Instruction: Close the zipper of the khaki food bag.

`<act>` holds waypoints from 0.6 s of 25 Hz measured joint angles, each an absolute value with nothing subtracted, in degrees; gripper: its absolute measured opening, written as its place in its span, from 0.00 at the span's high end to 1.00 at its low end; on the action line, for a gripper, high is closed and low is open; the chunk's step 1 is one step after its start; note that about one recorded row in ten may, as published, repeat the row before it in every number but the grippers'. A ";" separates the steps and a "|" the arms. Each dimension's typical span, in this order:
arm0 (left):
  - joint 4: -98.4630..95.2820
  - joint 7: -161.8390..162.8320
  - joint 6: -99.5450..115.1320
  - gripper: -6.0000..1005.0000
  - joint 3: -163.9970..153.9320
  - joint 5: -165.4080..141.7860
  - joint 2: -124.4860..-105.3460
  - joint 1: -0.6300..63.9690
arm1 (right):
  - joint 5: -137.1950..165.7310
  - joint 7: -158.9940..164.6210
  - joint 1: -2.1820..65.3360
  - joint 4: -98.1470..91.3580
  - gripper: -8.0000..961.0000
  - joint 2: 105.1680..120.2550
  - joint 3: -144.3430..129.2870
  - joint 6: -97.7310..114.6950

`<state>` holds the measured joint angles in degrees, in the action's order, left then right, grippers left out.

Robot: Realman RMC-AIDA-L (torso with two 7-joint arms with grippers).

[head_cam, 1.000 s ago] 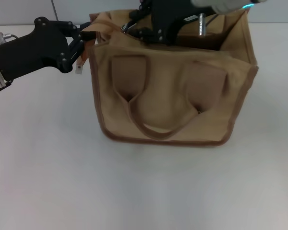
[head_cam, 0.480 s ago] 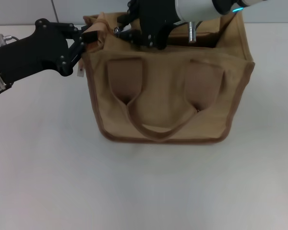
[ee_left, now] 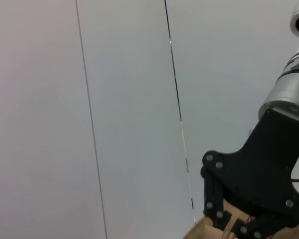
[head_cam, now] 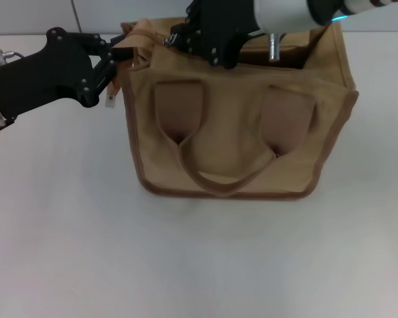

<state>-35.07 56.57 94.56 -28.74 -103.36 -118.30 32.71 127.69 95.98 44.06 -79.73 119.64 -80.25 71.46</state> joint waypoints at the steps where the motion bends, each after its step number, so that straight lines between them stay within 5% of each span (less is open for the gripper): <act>1: -35.06 56.57 94.52 0.98 -28.74 -103.16 -118.30 32.68 | 127.62 96.24 43.52 -80.62 0.93 119.66 -80.16 71.46; 15: -33.56 58.53 93.42 0.98 -28.77 -101.17 -118.05 32.58 | 129.49 101.16 40.96 -85.40 0.95 119.52 -79.66 76.06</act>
<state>-33.56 58.53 93.42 -28.77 -101.17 -118.05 32.58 129.49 101.16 40.96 -85.40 119.52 -79.66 76.06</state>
